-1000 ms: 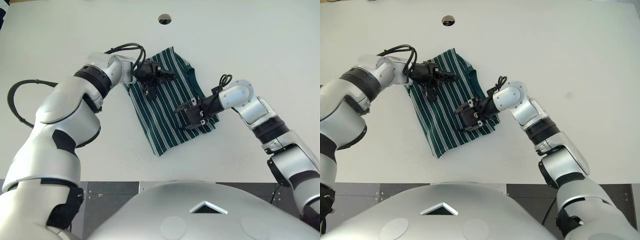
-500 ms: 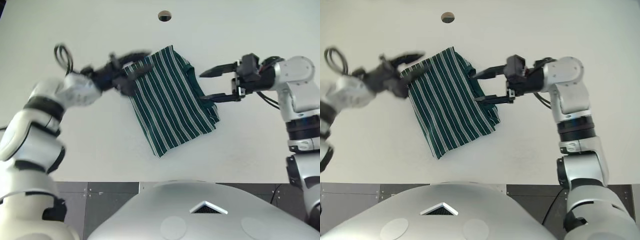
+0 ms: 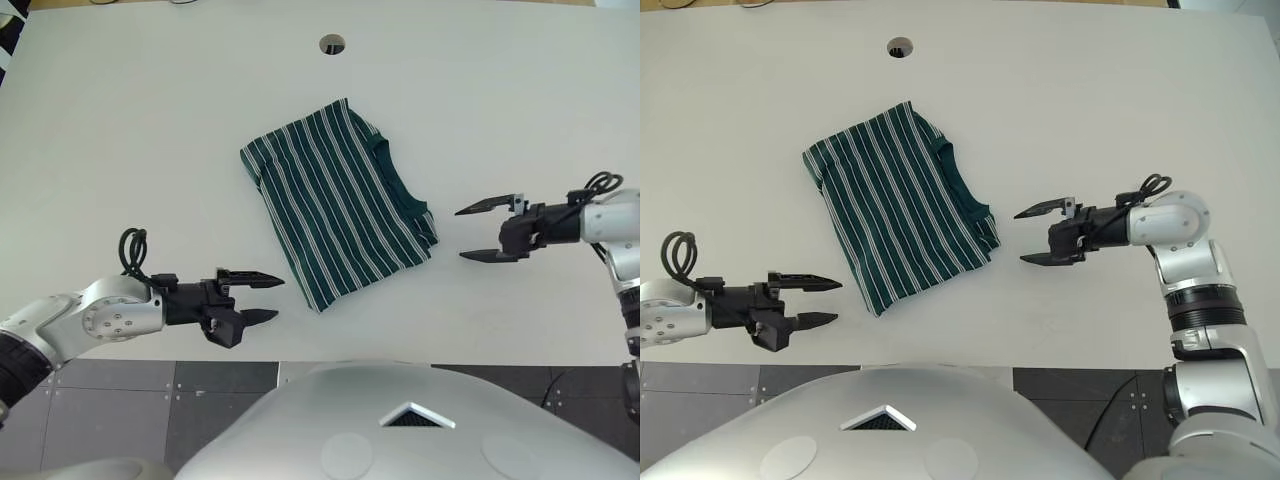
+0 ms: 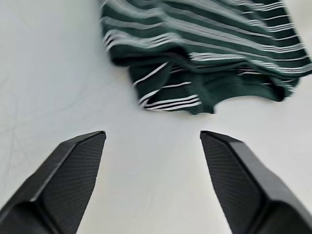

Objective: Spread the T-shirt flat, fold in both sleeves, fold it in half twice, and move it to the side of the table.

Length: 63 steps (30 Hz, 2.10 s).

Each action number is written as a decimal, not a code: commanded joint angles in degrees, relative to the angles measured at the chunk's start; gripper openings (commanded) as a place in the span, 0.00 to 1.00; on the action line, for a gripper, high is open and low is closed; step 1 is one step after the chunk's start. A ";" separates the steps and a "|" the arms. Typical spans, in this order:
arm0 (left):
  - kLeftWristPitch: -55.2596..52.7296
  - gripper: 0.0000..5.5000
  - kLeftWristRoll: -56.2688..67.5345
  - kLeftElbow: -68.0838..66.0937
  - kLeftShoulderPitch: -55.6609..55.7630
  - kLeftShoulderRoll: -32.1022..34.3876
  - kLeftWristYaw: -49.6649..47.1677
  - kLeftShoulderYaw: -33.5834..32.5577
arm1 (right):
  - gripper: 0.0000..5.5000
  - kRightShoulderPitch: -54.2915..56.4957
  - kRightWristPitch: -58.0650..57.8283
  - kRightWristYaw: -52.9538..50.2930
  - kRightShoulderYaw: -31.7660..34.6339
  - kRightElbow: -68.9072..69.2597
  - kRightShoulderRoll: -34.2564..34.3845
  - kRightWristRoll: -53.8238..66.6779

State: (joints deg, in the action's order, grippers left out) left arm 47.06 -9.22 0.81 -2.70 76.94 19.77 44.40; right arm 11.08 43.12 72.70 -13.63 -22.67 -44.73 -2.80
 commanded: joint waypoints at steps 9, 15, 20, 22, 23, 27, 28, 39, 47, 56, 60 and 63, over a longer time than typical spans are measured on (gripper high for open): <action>-3.34 0.55 -14.23 -3.45 -3.43 -12.52 5.57 -7.09 | 0.69 2.91 15.94 -14.45 -10.38 -6.33 2.71 -16.23; -1.78 0.55 -15.43 -7.53 -1.68 -16.29 6.20 -9.99 | 0.69 5.26 16.35 -18.81 -14.39 -7.88 4.61 -19.11; -0.33 0.55 -16.37 -8.39 -1.71 -18.34 7.50 -10.04 | 0.66 7.15 16.63 -22.62 -16.74 -9.98 5.98 -21.38; 0.26 0.55 -16.00 -9.16 -1.65 -18.88 8.16 -9.92 | 0.59 7.72 16.21 -23.52 -17.53 -10.45 6.06 -21.80; 0.57 0.51 -15.86 -9.58 -1.70 -19.17 8.40 -9.89 | 0.55 7.90 16.11 -23.90 -17.80 -10.58 5.95 -21.86; 1.75 0.39 -16.04 -11.25 -1.80 -20.61 8.54 -10.06 | 0.40 8.35 16.12 -24.85 -18.79 -10.89 5.56 -21.67; 1.89 0.36 -16.38 -11.74 -1.68 -21.04 8.48 -10.08 | 0.36 8.39 16.13 -24.98 -19.03 -10.92 5.44 -21.57; 4.31 0.08 -19.27 -16.54 -0.31 -24.13 8.01 -10.50 | 0.02 8.43 15.38 -24.50 -20.39 -9.69 4.87 -18.53; 3.15 0.02 -12.27 -14.39 -1.73 -24.13 12.24 -9.59 | 0.02 6.25 8.40 -18.12 -20.73 -3.48 3.55 -6.61; -28.06 0.02 29.41 12.29 -7.38 -8.97 43.45 -9.74 | 0.02 -4.45 -31.95 -0.02 -16.87 30.24 -8.03 25.87; -32.72 0.02 36.96 13.56 -8.79 -9.03 47.49 -15.66 | 0.02 -5.79 -41.24 2.46 -13.86 37.13 -10.50 29.21; -32.54 0.02 39.36 13.15 -10.54 -11.33 49.00 -19.19 | 0.02 -4.54 -42.29 1.94 -11.82 39.30 -8.55 27.78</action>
State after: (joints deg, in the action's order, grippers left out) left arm 14.57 29.17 14.26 -11.75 66.79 67.37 27.44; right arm 5.01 1.21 74.98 -27.32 15.04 -54.23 26.08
